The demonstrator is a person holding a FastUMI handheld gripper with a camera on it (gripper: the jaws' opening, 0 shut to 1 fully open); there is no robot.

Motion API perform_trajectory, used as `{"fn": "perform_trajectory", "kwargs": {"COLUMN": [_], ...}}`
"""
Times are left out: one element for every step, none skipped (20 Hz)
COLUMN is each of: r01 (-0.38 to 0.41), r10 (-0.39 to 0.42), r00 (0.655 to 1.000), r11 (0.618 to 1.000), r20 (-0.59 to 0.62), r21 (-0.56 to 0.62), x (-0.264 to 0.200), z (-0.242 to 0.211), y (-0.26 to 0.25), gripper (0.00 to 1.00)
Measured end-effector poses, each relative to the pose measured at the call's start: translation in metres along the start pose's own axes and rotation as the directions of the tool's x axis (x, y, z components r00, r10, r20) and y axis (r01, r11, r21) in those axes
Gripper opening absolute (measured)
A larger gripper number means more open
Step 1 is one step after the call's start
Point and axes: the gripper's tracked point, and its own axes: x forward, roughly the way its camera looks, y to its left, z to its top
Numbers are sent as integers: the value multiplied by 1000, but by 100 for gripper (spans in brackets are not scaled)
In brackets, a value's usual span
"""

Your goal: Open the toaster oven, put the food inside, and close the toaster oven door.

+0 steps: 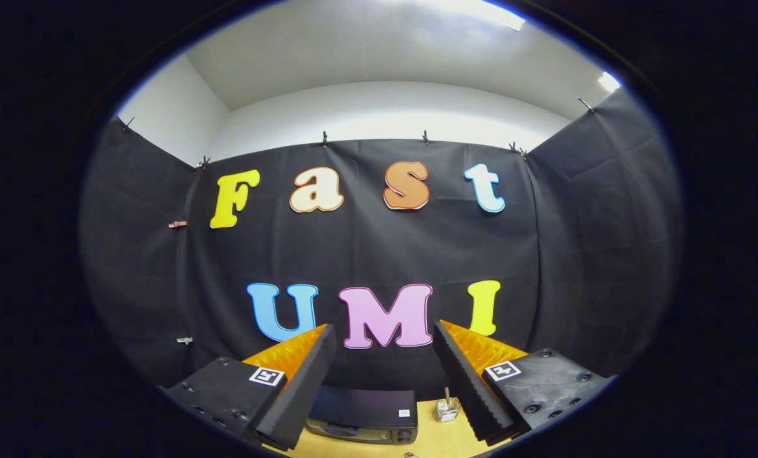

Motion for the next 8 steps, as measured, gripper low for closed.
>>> {"fn": "perform_trajectory", "kwargs": {"r01": [7, 19, 27, 36, 38, 36, 32, 29], "r10": [-7, -19, -27, -36, -37, -36, -32, -29], "r00": [1000, 1000, 1000, 999, 999, 999, 999, 1000], "r11": [1000, 1000, 999, 999, 999, 999, 999, 999], "r20": [10, 11, 11, 9, 3, -2, -3, -1], "r21": [-9, -19, -24, -27, -25, -21, -19, -21], "x": [0, -1, -2, 0, 1, 2, 1, 2], "z": [2, 1, 1, 0, -2, -3, -4, -3], "y": [-6, -13, -17, -21, -22, -22, -21, -21], "gripper": [98, 99, 99, 99, 99, 99, 99, 99]}}
